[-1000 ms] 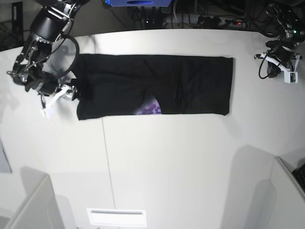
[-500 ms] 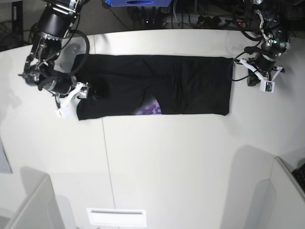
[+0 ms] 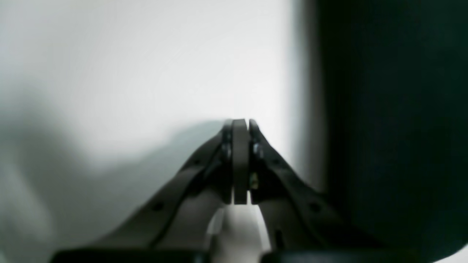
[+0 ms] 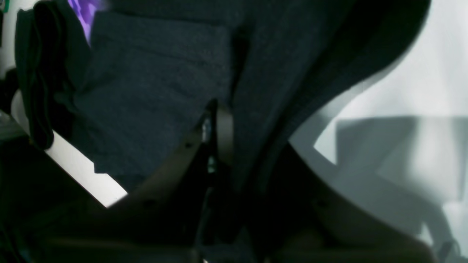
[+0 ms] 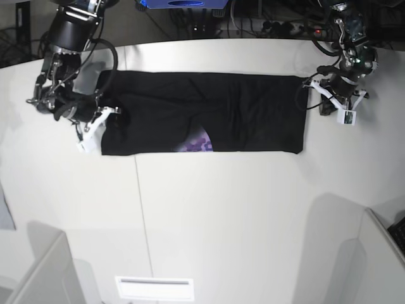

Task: Fold the T-shirt properly
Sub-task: 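Grasp both ends and fold the strip in half toward the middle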

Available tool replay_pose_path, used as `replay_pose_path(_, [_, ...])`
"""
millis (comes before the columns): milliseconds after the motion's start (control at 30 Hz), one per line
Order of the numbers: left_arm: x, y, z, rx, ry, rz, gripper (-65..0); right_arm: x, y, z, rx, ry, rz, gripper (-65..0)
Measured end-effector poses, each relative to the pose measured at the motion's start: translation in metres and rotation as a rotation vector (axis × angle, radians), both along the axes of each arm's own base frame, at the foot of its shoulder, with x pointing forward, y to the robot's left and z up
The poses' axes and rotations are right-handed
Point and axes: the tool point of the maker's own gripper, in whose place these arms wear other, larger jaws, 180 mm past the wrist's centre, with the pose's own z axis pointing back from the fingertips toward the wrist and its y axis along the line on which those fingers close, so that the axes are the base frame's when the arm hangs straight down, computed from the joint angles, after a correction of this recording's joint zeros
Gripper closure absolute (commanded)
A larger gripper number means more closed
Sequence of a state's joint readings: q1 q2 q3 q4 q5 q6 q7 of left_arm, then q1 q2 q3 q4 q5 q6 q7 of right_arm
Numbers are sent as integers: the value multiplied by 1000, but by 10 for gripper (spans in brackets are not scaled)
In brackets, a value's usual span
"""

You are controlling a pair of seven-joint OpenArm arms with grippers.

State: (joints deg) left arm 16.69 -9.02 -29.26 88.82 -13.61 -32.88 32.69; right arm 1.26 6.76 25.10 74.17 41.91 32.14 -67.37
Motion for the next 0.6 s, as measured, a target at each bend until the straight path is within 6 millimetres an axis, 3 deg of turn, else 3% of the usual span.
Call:
replay_pose_path(167, [4,-21,-3,-21,-3,-54,0,6,-11,8,-100,41,-43,0])
replay_pose_path(400, [15,-53,-5,-38,-13,-91,0,36,20,42,-147,-3,-22,0])
replay_pose_path(600, [21,-77,-6,-64,-21,-124,0,41,36,63,-177,-79,41,0])
